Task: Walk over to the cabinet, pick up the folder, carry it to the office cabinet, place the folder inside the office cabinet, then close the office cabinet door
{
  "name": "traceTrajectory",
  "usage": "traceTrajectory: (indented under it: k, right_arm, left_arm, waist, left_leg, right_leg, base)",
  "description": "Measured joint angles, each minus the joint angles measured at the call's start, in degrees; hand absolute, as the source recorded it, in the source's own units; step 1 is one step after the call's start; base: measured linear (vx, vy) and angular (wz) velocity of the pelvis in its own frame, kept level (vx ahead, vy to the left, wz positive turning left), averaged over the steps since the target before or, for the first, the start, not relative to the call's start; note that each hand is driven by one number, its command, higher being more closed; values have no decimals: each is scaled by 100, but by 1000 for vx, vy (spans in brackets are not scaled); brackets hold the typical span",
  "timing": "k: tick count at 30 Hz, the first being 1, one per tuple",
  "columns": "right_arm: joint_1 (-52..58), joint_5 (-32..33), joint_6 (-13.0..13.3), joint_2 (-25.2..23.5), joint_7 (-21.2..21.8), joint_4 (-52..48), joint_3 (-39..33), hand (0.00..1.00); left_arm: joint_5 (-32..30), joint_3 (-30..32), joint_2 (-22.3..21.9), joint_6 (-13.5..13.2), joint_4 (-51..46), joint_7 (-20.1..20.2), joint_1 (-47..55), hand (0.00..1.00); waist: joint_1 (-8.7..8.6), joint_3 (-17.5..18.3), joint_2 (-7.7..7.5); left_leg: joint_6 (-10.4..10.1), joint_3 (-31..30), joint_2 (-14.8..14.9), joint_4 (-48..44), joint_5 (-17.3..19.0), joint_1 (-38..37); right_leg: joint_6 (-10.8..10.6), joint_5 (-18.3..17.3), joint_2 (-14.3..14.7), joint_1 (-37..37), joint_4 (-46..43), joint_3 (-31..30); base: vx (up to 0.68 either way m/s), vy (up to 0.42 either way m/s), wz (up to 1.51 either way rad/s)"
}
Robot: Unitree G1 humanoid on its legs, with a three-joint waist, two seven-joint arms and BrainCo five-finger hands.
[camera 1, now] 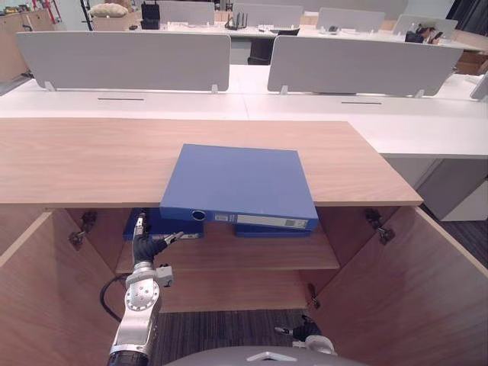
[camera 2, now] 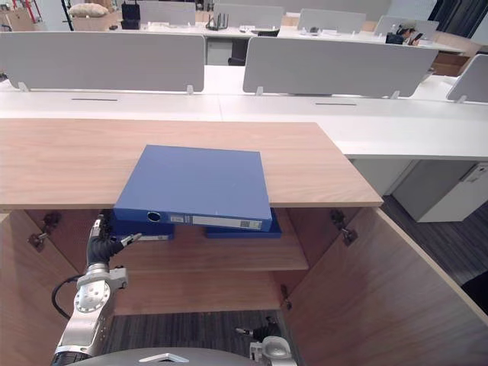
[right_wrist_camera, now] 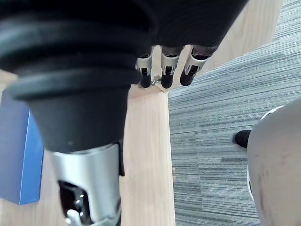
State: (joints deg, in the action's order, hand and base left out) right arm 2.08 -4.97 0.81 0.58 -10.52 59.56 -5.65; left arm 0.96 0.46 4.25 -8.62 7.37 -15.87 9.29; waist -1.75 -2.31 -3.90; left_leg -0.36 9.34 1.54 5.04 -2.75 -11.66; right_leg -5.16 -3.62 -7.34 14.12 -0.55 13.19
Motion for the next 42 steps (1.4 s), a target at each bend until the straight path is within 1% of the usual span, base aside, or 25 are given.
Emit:
traceTrajectory:
  k: [5,6,7,9,11,18,27,31,33,34,35,38,42]
  right_arm:
    - [13,-4,-4,2,3,7,39,0]
    - [22,-4,-4,3,3,6,98,0]
    - [35,-4,-4,-7,5,6,107,0]
    - [69,-4,-3,-23,7,7,108,0]
    - [96,-4,-2,-21,8,7,107,0]
    - [104,-5,-2,-17,14,7,104,0]
    - [117,-5,-2,-21,45,8,102,0]
    - [124,-5,0,-22,54,8,102,0]
    - [139,-4,2,-22,54,8,102,0]
    - [148,-4,2,-22,54,8,101,0]
    - [157,-4,5,-21,54,5,100,0]
    - [162,-4,16,-20,55,4,97,0]
    - [161,-3,11,-23,56,4,85,0]
  left_arm:
    - [25,48,-13,-27,-17,0,2,0]
    - [120,104,-32,-55,-54,-4,3,0]
    - [138,138,-39,-49,-95,-7,16,0]
    - [161,182,-44,-52,-222,-13,132,0]
    - [163,194,-43,-64,-242,-15,146,0]
    - [250,400,-61,-92,-544,-48,148,0]
    - [352,490,-92,-56,-572,-113,163,0]
    - [403,601,-96,-50,-578,-116,163,0]
    - [477,675,-105,-59,-710,-141,185,0]
    - [503,714,-100,-84,-864,-139,185,0]
    - [530,759,-99,-182,-1116,-139,177,0]
    - [573,913,-85,-440,-1458,-136,106,0]
    - [632,969,-100,-450,-1471,-136,102,0]
  waist:
    - [50,28,23]
    - [51,62,-5]
    - [54,66,6]
    - [56,116,-51]
    - [100,132,-75]
    - [124,138,-76]
    - [140,137,-98]
    - [149,136,-119]
    - [181,136,-136]
    - [199,139,-142]
    - [207,140,-143]
    - [208,144,-138]
    - [208,146,-139]
  left_leg:
    - [-24,-2,2,1,16,-26]
    - [-37,-2,2,1,24,-28]
    - [-37,-4,2,1,25,-27]
    - [-36,-4,1,1,26,-25]
    - [-33,-4,-3,1,29,-20]
    - [1,-42,-8,1,7,-32]
    - [0,-46,-2,1,8,-127]
    - [-28,-35,4,1,36,-119]
    - [-44,-35,3,1,49,-112]
    - [-45,-40,2,1,51,-105]
    - [-43,-44,-1,1,53,-105]
    - [-35,-59,-8,1,48,-107]
    - [-14,-79,-7,1,34,-104]
  right_leg:
    - [-5,-51,-9,-2,-37,-7]
    - [-30,-67,-10,-2,-42,-9]
    - [-34,-70,-9,-3,-43,-8]
    - [-46,-79,-9,-3,-44,-11]
    - [-45,-82,-13,-4,-48,-12]
    - [-4,-102,-16,-1,-97,10]
    - [20,-121,-13,88,-151,13]
    - [8,-163,-17,78,-177,2]
    - [-31,-191,-17,75,-179,0]
    - [-33,-193,-17,72,-178,1]
    - [-40,-202,-19,74,-179,0]
    - [-10,-197,-22,79,-187,4]
    - [7,-205,-19,83,-189,21]
  base:
    - [-51,5,0]
    - [0,0,0]
    - [0,0,0]
    - [0,0,0]
    - [0,0,0]
    - [1,-1,1]
    - [0,0,0]
    - [-47,3,-1]
    - [-18,3,0]
    - [0,0,0]
    - [0,0,0]
    - [0,0,0]
    - [2,-1,1]
